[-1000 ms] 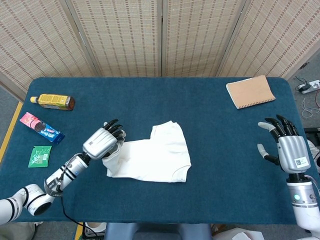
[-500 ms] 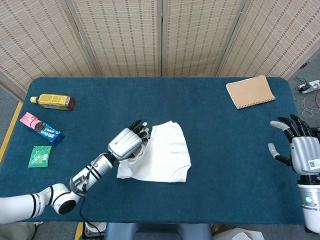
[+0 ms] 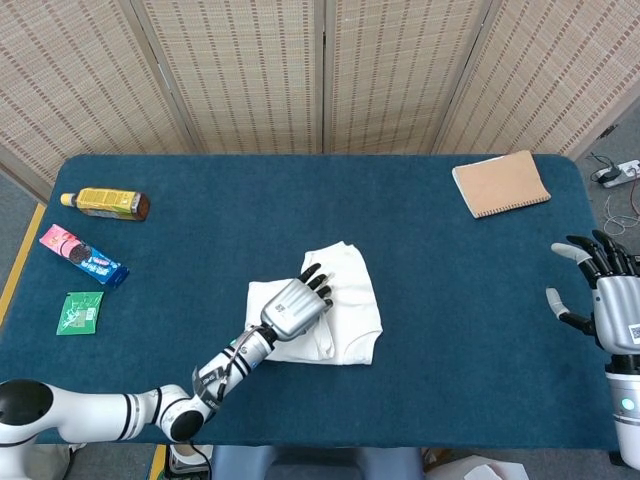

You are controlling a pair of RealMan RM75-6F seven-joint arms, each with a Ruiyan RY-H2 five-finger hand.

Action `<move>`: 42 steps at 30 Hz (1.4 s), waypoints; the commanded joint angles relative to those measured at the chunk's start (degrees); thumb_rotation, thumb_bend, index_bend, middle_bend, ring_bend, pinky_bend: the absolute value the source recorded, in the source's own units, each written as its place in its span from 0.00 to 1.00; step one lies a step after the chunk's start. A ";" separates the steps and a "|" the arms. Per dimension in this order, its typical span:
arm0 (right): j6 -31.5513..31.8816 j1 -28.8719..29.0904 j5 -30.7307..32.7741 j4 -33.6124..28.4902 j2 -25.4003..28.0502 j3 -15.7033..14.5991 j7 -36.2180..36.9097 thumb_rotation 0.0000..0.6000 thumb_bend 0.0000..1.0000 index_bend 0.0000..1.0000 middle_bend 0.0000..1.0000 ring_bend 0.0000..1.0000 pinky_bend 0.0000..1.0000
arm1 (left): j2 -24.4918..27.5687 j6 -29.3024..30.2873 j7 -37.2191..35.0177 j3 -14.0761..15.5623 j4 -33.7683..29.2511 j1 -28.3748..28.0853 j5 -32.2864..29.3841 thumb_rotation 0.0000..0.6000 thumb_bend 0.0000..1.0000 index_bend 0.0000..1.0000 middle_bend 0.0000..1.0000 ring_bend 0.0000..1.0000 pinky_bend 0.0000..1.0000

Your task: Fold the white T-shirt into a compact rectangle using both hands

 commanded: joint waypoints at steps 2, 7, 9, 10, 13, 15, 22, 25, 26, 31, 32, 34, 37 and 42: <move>-0.04 -0.05 0.11 0.06 0.00 0.08 0.17 1.00 0.30 0.28 0.21 0.07 0.12 | -3.73 1.11 4.14 -0.52 2.80 -1.82 -4.51 1.00 0.62 0.70 0.32 0.16 0.06; -0.14 -0.09 0.32 0.15 0.12 0.24 0.19 1.00 0.30 0.28 0.21 0.07 0.12 | -5.74 1.35 6.25 -1.83 3.17 -3.35 -9.36 1.00 0.62 0.70 0.32 0.16 0.06; -0.03 -0.21 0.39 0.14 0.24 0.29 0.24 1.00 0.30 0.28 0.21 0.07 0.12 | -6.65 2.01 7.21 -2.25 3.65 -4.09 -10.21 1.00 0.62 0.70 0.32 0.16 0.06; 0.05 -0.28 0.42 0.13 0.29 0.30 0.28 1.00 0.30 0.28 0.21 0.07 0.12 | -6.96 2.05 7.48 -2.48 3.78 -4.41 -10.75 1.00 0.62 0.70 0.32 0.16 0.06; 0.29 -0.56 0.58 0.12 0.52 0.36 0.39 1.00 0.30 0.28 0.21 0.07 0.12 | -7.74 2.24 8.36 -3.39 4.09 -5.61 -12.31 1.00 0.62 0.70 0.32 0.16 0.06; 0.44 -0.75 0.71 0.12 0.67 0.41 0.57 1.00 0.30 0.28 0.21 0.07 0.12 | -8.29 2.70 8.61 -4.06 4.10 -6.30 -12.96 1.00 0.62 0.70 0.32 0.16 0.06; 0.77 -1.17 0.86 -0.09 1.12 0.54 0.71 1.00 0.30 0.28 0.21 0.07 0.12 | -10.04 2.72 9.76 -5.67 4.53 -9.25 -14.87 1.00 0.63 0.70 0.32 0.16 0.06; 0.94 -1.45 1.00 -0.24 1.33 0.51 0.69 1.00 0.30 0.28 0.21 0.07 0.12 | -11.23 2.59 9.88 -6.27 5.40 -10.42 -16.06 1.00 0.63 0.70 0.32 0.15 0.06; 0.93 -1.54 1.09 -0.29 1.40 0.50 0.72 1.00 0.30 0.28 0.21 0.07 0.12 | -11.77 2.53 9.92 -6.54 5.83 -10.90 -16.66 1.00 0.63 0.70 0.32 0.15 0.06; 0.93 -1.82 1.15 -0.30 1.54 0.39 0.93 1.00 0.30 0.28 0.21 0.07 0.12 | -13.84 2.59 10.94 -6.34 8.33 -12.63 -17.92 1.00 0.63 0.70 0.32 0.15 0.06; 0.90 -1.85 1.14 -0.27 1.53 0.36 1.00 1.00 0.30 0.28 0.21 0.07 0.12 | -14.18 2.57 11.12 -6.18 8.81 -12.83 -18.21 1.00 0.63 0.70 0.32 0.15 0.06; 0.79 -1.88 1.22 -0.10 1.46 0.35 1.14 1.00 0.30 0.28 0.21 0.07 0.12 | -14.93 2.50 11.37 -5.94 9.77 -13.21 -18.94 1.00 0.63 0.70 0.32 0.15 0.06; 0.62 -1.85 1.18 0.09 1.38 0.33 1.25 1.00 0.30 0.28 0.21 0.07 0.12 | -15.60 2.40 11.81 -5.44 10.81 -13.67 -19.46 1.00 0.63 0.69 0.32 0.15 0.06; 0.40 -1.77 1.19 0.22 1.29 0.40 1.43 1.00 0.30 0.28 0.21 0.07 0.12 | -15.90 2.94 12.44 -5.23 10.48 -13.95 -20.90 1.00 0.50 0.43 0.24 0.10 0.05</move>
